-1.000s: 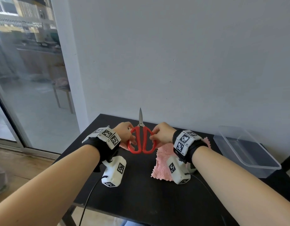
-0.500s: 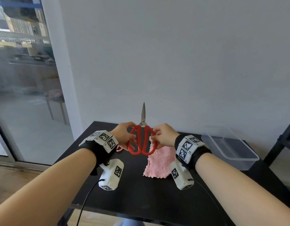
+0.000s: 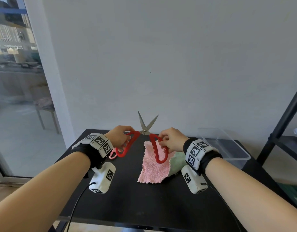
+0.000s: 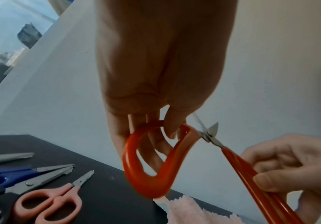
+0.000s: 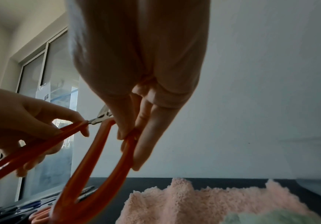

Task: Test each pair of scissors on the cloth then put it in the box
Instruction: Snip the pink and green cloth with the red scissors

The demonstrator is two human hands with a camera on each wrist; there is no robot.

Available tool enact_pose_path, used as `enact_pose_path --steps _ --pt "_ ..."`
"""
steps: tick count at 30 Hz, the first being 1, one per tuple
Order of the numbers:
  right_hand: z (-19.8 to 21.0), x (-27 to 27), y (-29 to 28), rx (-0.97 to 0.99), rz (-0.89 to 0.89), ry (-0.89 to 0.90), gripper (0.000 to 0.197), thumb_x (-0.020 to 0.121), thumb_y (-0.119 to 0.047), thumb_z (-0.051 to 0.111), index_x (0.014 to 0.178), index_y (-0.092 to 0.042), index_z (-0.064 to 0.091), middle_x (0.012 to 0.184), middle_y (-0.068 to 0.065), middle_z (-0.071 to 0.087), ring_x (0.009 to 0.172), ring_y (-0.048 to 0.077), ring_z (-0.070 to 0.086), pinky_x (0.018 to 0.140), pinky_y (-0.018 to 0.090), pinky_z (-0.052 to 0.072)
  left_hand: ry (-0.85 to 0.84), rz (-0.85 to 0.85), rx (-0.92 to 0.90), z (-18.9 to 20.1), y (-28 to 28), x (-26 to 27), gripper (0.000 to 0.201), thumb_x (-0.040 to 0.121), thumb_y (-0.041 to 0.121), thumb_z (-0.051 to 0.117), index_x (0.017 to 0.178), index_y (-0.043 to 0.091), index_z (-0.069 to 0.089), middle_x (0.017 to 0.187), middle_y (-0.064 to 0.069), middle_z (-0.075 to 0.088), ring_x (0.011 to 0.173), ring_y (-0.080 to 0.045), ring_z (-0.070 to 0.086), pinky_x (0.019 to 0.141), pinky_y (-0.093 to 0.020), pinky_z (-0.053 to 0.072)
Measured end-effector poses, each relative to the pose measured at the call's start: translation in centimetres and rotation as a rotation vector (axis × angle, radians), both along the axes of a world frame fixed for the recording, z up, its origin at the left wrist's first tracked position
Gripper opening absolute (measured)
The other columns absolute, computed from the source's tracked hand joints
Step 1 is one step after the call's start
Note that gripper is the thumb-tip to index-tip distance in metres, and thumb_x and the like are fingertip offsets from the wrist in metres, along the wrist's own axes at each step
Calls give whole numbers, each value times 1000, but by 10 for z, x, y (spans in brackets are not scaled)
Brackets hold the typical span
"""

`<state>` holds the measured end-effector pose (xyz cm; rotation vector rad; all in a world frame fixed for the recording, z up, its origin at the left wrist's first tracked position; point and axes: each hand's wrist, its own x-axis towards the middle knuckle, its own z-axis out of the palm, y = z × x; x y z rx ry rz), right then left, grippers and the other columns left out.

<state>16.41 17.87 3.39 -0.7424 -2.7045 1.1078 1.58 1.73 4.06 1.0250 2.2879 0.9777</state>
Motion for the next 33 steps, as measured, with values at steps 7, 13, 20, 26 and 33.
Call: enact_pose_path --steps 7,13,20,26,33 --pt "-5 7 1 -93 2 79 10 90 -4 60 99 -8 61 80 7 65 82 25 69 68 33 60 96 235 -98 4 -3 -11 46 86 44 64 63 5 60 56 -6 61 44 -16 56 49 -21 47" --pt "-6 5 -2 -232 -26 173 7 90 -1 59 93 -7 61 80 9 65 74 19 67 66 32 60 -380 484 98 9 -6 -11 51 80 45 72 95 0 53 89 -19 67 65 -31 70 64 -37 60" --pt "-9 4 -7 -312 -44 231 10 89 0 60 98 -3 61 80 10 65 72 19 66 72 40 60 -667 580 541 12 -1 -13 26 79 13 76 84 2 53 73 -11 57 52 -14 53 39 -18 48" --pt "-12 1 -9 -401 -51 266 9 89 1 60 97 -4 62 82 13 66 69 19 67 76 44 59 -837 542 746 14 4 -11 26 74 7 78 92 1 60 82 -11 66 62 -13 61 52 -18 56" --pt "-14 -2 -14 -411 -65 286 14 90 -2 60 104 -2 61 90 17 67 76 24 68 79 46 58 -892 550 810 5 10 -2 33 79 2 73 110 -4 63 100 -19 71 85 -22 71 67 -24 59"
